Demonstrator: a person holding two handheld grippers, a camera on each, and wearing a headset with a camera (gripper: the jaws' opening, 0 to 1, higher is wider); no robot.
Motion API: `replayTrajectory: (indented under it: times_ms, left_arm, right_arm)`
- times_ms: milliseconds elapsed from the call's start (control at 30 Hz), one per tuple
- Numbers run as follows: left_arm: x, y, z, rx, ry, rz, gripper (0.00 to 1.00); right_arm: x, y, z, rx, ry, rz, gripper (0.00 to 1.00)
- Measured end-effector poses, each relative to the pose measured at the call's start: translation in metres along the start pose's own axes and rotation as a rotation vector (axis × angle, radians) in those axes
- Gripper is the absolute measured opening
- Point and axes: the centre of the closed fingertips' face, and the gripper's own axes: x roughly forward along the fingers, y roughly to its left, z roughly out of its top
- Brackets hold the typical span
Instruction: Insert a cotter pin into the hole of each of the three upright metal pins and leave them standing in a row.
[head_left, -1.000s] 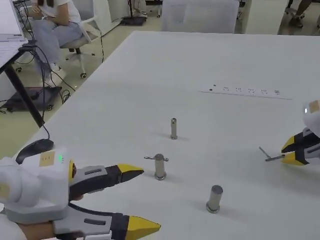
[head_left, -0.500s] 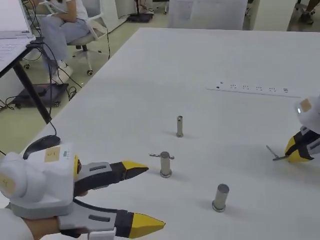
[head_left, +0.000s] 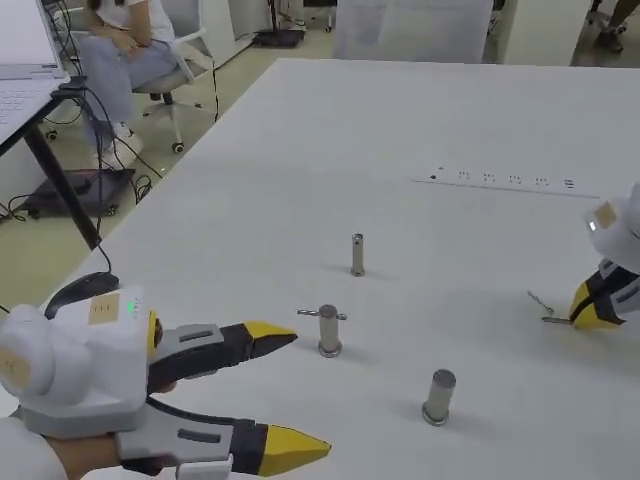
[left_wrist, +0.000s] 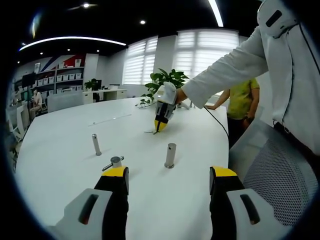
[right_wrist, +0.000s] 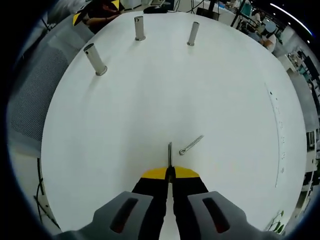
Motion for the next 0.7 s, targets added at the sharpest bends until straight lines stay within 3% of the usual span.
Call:
replayTrajectory:
  times_ms: [700]
  left_arm:
    - [0.003, -0.003, 0.007, 0.016, -0.014, -0.01, 0.64]
  right_arm:
    - [-0.009, 0.023, 0.013, 0.032, -0.022, -0.002, 0.02]
